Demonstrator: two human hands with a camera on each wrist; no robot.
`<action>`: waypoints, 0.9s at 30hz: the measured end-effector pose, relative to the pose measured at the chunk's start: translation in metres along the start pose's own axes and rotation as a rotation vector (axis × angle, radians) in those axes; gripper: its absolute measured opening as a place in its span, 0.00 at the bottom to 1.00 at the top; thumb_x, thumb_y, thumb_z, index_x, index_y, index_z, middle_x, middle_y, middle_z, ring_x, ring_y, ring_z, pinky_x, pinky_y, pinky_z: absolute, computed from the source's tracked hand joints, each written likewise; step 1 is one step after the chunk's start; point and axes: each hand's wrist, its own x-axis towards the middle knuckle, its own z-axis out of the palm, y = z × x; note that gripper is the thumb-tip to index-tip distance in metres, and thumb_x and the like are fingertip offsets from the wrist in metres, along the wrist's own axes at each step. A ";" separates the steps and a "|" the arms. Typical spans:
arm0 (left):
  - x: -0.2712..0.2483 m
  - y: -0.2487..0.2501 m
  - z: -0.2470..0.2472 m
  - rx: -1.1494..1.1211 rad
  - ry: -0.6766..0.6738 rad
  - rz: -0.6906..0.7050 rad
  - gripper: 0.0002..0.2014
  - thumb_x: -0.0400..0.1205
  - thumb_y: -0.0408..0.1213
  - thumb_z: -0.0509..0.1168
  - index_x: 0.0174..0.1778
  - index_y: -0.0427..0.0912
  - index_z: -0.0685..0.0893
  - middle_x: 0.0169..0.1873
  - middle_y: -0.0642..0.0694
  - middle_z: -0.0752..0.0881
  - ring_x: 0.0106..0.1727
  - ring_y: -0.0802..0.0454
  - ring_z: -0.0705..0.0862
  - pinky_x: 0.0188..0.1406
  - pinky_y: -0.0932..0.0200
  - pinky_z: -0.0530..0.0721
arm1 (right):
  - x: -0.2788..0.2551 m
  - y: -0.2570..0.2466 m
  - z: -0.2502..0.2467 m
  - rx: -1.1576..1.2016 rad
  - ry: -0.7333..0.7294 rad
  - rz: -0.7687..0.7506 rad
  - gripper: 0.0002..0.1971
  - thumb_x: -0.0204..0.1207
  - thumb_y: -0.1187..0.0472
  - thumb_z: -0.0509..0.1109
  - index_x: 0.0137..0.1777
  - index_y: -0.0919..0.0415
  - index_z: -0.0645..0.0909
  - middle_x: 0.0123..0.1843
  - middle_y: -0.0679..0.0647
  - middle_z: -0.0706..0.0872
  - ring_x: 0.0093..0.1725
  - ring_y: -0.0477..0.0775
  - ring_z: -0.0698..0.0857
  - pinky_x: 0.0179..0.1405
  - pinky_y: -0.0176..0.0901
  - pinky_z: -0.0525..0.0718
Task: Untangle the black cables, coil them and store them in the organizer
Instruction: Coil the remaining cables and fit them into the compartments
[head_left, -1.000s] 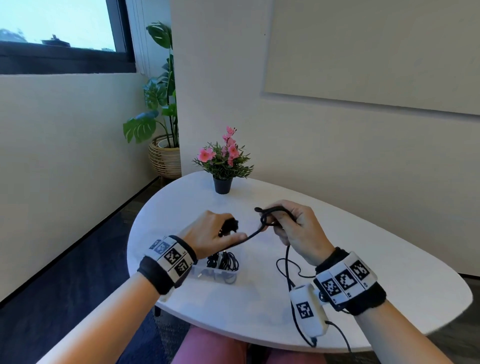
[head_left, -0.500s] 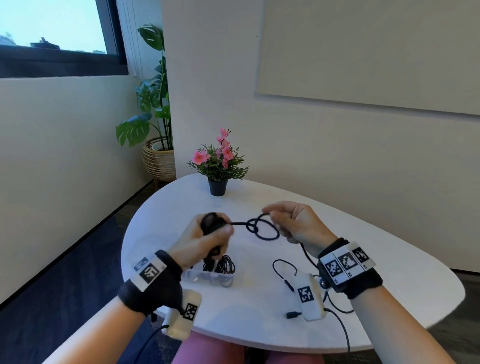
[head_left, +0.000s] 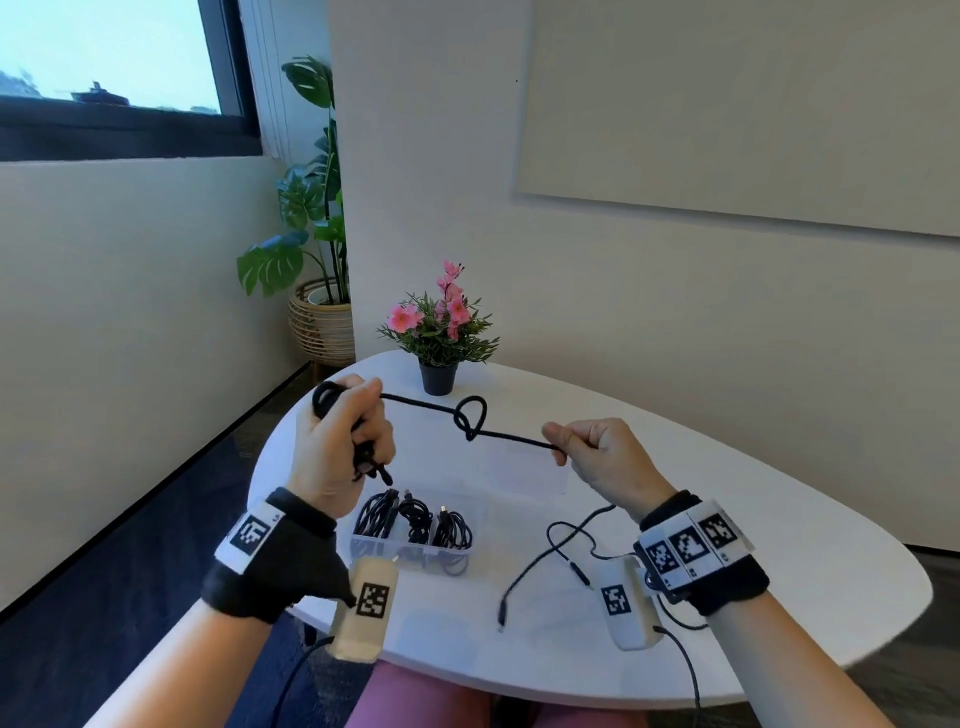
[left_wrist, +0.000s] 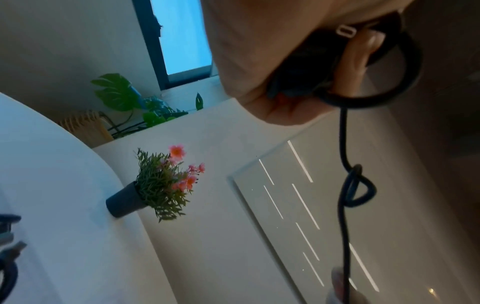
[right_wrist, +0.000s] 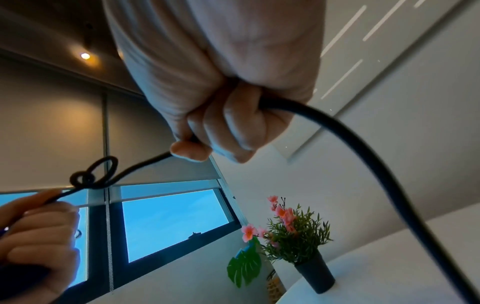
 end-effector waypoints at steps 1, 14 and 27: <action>0.000 0.002 0.001 0.035 0.002 0.006 0.20 0.80 0.31 0.61 0.21 0.47 0.69 0.15 0.53 0.63 0.14 0.56 0.59 0.16 0.67 0.59 | 0.000 0.001 -0.002 -0.010 -0.015 0.006 0.24 0.78 0.47 0.64 0.22 0.56 0.73 0.16 0.46 0.61 0.16 0.44 0.58 0.21 0.32 0.61; -0.014 -0.027 0.025 0.663 -0.251 0.059 0.13 0.81 0.37 0.67 0.30 0.40 0.80 0.21 0.47 0.72 0.22 0.49 0.71 0.21 0.60 0.72 | -0.013 -0.021 0.038 0.115 -0.086 -0.117 0.08 0.78 0.60 0.70 0.55 0.54 0.84 0.47 0.53 0.88 0.45 0.44 0.84 0.53 0.43 0.82; -0.004 -0.032 0.029 0.686 -0.197 0.176 0.11 0.81 0.40 0.67 0.33 0.41 0.81 0.19 0.52 0.74 0.21 0.55 0.72 0.21 0.60 0.72 | -0.024 -0.048 0.062 0.094 0.044 -0.138 0.06 0.82 0.63 0.64 0.50 0.63 0.82 0.39 0.51 0.87 0.39 0.44 0.86 0.43 0.43 0.87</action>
